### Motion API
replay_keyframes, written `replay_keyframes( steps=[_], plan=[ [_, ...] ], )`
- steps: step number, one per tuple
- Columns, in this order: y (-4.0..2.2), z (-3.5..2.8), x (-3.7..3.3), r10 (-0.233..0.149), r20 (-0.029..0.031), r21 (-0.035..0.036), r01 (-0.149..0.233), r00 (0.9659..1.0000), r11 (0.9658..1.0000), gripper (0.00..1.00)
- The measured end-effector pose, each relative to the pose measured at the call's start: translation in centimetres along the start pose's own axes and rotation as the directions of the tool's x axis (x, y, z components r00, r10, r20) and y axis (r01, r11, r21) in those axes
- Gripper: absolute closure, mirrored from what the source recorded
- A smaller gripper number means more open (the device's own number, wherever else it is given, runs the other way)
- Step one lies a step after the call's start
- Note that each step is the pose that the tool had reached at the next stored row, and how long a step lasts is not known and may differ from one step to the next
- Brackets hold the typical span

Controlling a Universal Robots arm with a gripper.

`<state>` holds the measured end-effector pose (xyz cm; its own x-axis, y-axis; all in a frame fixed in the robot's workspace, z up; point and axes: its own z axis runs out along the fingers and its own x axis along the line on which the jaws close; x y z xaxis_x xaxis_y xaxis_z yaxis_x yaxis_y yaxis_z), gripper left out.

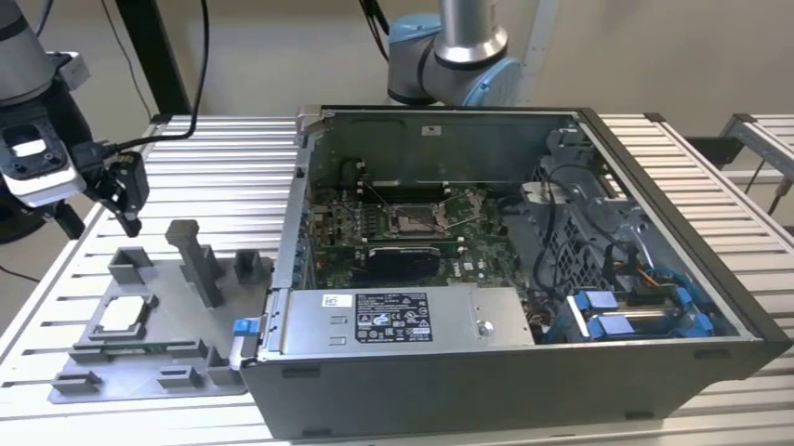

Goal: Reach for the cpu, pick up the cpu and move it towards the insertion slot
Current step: 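Pick up the cpu and move it towards the insertion slot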

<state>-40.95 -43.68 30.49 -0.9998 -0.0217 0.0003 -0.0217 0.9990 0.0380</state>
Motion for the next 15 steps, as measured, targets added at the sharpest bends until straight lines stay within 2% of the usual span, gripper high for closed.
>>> replay_keyframes(
  steps=[15],
  plan=[
    [-0.01, 0.36, 0.0, 0.0, 0.0, -0.0002, 0.0, 1.0, 1.0, 0.0]
  ],
)
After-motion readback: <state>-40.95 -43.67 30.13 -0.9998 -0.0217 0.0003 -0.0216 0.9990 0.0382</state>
